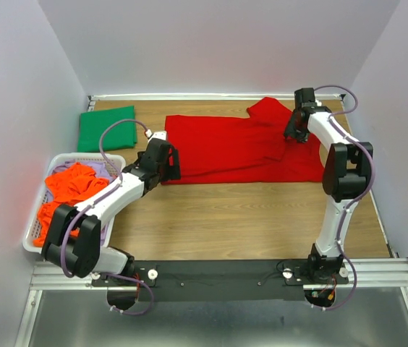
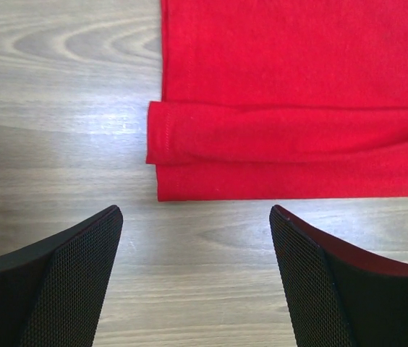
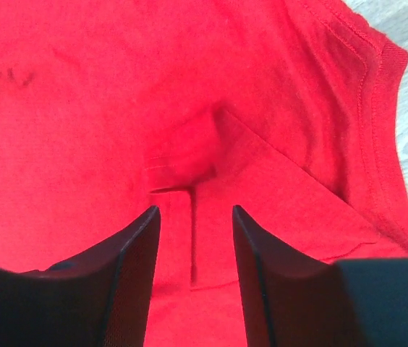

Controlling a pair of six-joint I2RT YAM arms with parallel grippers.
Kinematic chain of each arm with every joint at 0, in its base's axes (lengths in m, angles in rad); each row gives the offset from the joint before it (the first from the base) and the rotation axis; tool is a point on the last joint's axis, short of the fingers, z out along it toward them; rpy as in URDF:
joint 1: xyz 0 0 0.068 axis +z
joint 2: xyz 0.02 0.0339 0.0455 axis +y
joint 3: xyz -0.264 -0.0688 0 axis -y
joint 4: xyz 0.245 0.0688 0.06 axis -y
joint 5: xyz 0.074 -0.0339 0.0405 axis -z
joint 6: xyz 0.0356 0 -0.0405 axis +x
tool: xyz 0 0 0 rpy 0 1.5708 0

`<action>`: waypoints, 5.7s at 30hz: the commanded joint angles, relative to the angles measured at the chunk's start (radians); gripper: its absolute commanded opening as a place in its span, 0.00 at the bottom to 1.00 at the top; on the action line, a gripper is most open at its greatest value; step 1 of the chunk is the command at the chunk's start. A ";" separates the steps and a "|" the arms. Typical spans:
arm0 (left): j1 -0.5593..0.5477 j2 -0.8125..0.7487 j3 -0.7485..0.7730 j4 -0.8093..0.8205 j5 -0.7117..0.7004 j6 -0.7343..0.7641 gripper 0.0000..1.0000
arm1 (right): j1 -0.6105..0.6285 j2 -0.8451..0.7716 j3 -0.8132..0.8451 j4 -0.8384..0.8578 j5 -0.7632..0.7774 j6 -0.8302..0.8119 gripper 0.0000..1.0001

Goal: Fold and stack the t-shirts
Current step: Fold the tshirt

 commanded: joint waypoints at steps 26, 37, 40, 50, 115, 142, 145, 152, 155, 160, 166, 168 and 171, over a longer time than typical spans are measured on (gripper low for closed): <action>0.151 0.089 0.114 -0.072 0.031 -0.104 0.98 | 0.621 -0.080 -0.143 0.212 -0.226 -0.659 1.00; 0.154 -0.008 0.130 -0.121 0.008 -0.105 0.99 | 0.674 0.024 -0.081 0.212 -0.200 -0.688 1.00; 0.152 -0.023 0.130 -0.145 -0.001 -0.113 0.99 | 0.674 0.052 -0.069 0.214 -0.200 -0.690 1.00; 0.152 -0.088 0.137 -0.161 0.025 -0.116 0.98 | 0.675 0.095 -0.020 0.252 -0.048 -0.686 1.00; 0.067 0.383 0.117 -0.170 0.180 0.001 0.76 | -0.426 -0.511 -0.937 0.361 -0.117 0.136 0.36; 0.064 0.129 0.206 -0.084 0.069 0.011 0.99 | -0.106 -0.537 -0.818 0.628 -0.535 0.372 0.81; 0.064 0.121 0.186 -0.075 0.079 0.008 0.99 | -0.086 -0.484 -0.810 0.665 -0.502 0.393 0.81; 0.064 0.107 0.164 -0.067 0.077 -0.003 0.99 | -0.075 -0.398 -0.807 0.697 -0.489 0.407 0.81; 0.064 0.104 0.160 -0.069 0.080 -0.007 0.99 | -0.072 -0.373 -0.808 0.700 -0.487 0.410 0.81; 0.064 0.101 0.150 -0.066 0.076 -0.009 0.99 | -0.064 -0.336 -0.807 0.705 -0.485 0.393 0.81; 0.064 0.110 0.144 -0.075 0.082 -0.016 0.99 | -0.063 -0.307 -0.784 0.712 -0.496 0.377 0.81; 0.064 0.107 0.141 -0.073 0.080 -0.018 0.99 | -0.063 -0.301 -0.775 0.712 -0.501 0.370 0.81; 0.064 0.113 0.140 -0.075 0.080 -0.016 0.99 | -0.037 -0.292 -0.752 0.712 -0.505 0.366 0.81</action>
